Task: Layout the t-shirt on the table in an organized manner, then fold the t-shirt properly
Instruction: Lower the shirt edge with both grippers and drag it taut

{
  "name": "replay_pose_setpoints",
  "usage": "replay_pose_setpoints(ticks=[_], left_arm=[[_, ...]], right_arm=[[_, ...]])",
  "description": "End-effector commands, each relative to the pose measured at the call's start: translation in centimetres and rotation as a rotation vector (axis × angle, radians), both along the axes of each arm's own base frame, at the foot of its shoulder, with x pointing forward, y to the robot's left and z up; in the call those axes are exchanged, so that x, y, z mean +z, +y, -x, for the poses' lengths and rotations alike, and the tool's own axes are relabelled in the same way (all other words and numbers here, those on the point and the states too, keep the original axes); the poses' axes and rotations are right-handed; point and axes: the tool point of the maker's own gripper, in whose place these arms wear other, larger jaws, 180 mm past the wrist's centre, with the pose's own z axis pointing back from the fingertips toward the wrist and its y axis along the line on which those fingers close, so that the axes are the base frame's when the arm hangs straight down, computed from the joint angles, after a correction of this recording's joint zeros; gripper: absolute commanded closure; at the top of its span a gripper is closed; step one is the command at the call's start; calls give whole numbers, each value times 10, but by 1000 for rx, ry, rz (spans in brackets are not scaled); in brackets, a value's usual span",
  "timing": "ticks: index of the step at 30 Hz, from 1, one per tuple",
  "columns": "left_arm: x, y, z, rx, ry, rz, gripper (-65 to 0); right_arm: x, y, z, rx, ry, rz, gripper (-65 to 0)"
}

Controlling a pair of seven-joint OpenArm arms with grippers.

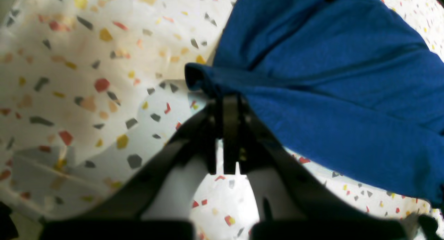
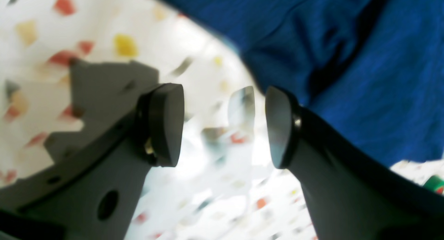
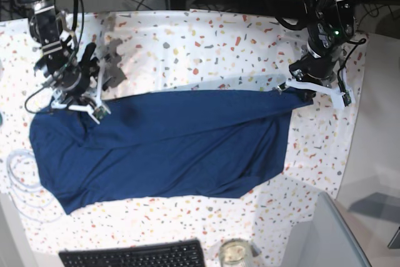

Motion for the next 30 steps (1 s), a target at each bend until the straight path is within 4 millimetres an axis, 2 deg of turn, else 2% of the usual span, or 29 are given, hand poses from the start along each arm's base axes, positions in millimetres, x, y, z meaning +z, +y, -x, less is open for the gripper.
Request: replay_pose_setpoints(ticks=[1, 6, 9, 11, 13, 15, 20, 26, 30], left_arm=[[9, 2, -5, -1, -38, -14, 0], [10, 3, -5, 2, -38, -15, 0], [10, 4, -5, 4, -38, -16, 0], [10, 4, -5, 6, -39, -17, 0], [10, 4, -5, 6, -39, -17, 0], [10, 4, -5, 6, -39, -17, 0], [10, 2, -6, 0, -39, -16, 0], [7, 2, -1, -2, -26, -20, 0], [1, 7, 10, 6, 3, -29, 0]], right_arm=[[10, -5, -14, -4, -52, -1, -347], [4, -6, -20, -6, -50, -13, -347], [-3, -15, -19, -15, -31, -2, -336], [-4, -15, -18, -15, -27, -2, -249], [-5, -16, -15, -16, -21, 2, -105], [-6, -15, -7, -13, -14, 0, 0], [2, -3, 10, 12, -36, -13, -2], [25, 1, 27, 23, -47, 28, -2], [35, 1, 35, 28, -44, 51, -2]])
